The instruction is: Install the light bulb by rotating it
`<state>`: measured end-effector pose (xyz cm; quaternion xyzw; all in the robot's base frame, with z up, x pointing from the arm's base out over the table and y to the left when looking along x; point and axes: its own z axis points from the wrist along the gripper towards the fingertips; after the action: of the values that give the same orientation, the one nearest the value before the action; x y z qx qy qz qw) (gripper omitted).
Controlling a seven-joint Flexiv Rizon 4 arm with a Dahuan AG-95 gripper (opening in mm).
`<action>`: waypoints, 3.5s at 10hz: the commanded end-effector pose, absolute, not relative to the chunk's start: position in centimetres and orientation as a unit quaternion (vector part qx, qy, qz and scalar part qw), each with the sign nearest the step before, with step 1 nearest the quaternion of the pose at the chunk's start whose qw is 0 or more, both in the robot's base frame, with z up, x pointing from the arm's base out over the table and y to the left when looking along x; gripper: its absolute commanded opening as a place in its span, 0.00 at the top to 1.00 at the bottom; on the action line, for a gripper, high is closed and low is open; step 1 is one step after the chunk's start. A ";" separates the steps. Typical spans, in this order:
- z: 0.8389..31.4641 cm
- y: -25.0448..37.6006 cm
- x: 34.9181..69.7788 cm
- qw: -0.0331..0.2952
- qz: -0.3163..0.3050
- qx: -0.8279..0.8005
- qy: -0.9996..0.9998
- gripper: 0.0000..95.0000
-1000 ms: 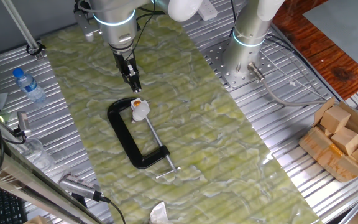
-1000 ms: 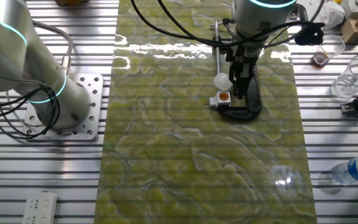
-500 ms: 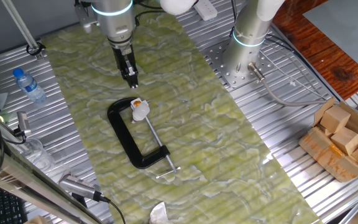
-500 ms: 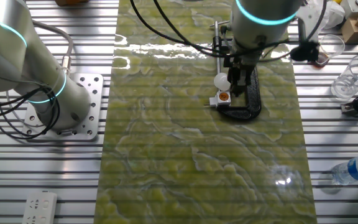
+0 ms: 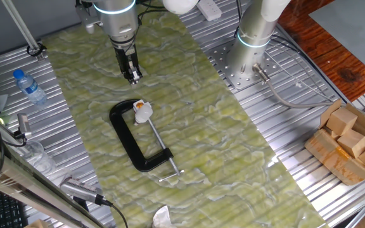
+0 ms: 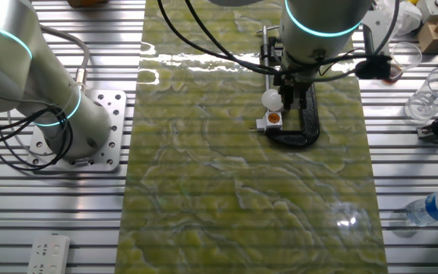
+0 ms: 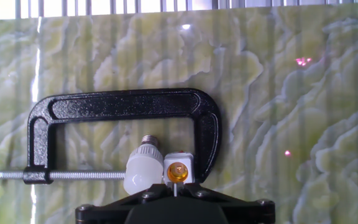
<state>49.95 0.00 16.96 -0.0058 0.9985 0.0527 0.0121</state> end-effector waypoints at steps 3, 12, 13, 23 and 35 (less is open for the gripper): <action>17.0 0.0 50.0 0.004 0.050 -0.010 0.999 1.00; 17.0 0.0 50.0 0.005 0.031 -0.060 0.998 1.00; 17.0 0.0 50.0 0.005 0.031 -0.068 0.997 1.00; 17.0 0.0 50.0 0.041 0.032 -0.087 0.995 1.00; 15.2 1.7 48.2 0.100 0.050 -0.050 0.992 0.80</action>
<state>48.07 1.71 15.21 -0.0496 0.9926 0.0484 0.1000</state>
